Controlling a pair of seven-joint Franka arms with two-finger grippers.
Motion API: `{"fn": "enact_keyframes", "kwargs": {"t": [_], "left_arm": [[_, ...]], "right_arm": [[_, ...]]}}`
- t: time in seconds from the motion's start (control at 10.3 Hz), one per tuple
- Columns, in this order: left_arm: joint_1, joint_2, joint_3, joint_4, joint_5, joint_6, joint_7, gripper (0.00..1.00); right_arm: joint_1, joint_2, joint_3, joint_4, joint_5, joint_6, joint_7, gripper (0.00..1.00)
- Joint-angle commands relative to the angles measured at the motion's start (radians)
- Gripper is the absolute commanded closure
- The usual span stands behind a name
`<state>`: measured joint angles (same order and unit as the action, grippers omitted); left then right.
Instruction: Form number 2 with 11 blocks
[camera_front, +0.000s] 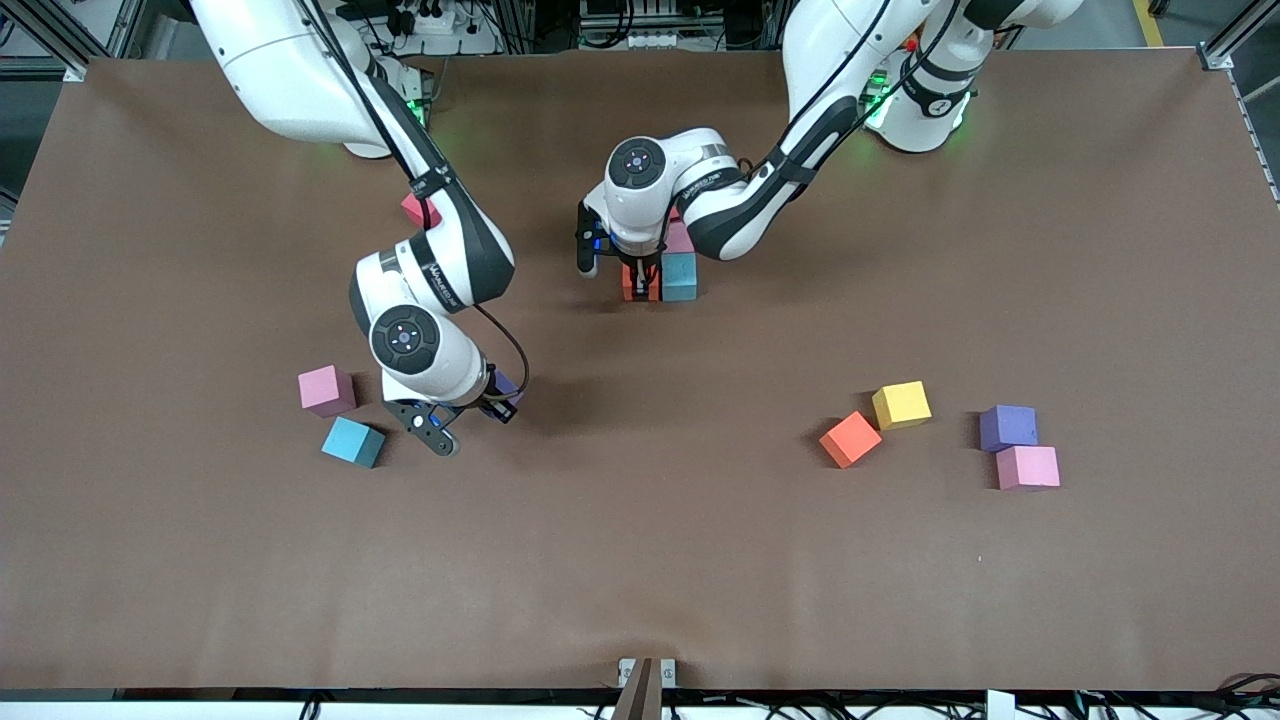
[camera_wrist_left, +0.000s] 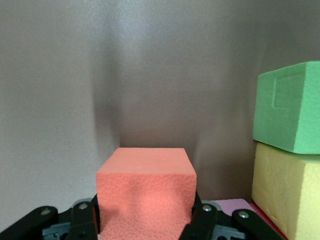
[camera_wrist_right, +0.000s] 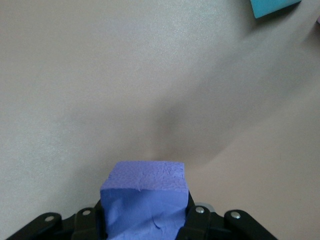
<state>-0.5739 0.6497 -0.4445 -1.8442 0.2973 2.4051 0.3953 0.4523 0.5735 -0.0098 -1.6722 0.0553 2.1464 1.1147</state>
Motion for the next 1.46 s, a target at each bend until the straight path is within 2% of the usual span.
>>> {"fn": "enact_keyframes", "kwargs": {"t": [0.0,0.78,1.07,1.17,1.37], "left_arm": [[0.005,-0.001,-0.003,-0.009,0.017,0.016,-0.015,0.94],[0.014,0.005,-0.003,0.002,0.019,0.016,-0.013,0.92],[0.012,0.007,-0.003,0.000,0.019,0.016,-0.013,0.92],[0.012,0.007,-0.003,0.002,0.019,0.016,-0.013,0.86],[0.009,0.007,-0.003,0.002,0.019,0.016,-0.015,0.87]], "right_arm": [[0.008,-0.049,-0.002,-0.046,-0.002,0.000,0.019,1.00],[0.023,-0.055,-0.001,-0.055,-0.002,0.009,0.050,1.00],[0.043,-0.089,-0.001,-0.057,-0.002,-0.003,0.070,1.00],[0.042,-0.098,-0.001,-0.057,-0.002,-0.016,0.071,1.00],[0.033,-0.121,-0.002,-0.054,0.004,-0.016,0.088,1.00]]}}
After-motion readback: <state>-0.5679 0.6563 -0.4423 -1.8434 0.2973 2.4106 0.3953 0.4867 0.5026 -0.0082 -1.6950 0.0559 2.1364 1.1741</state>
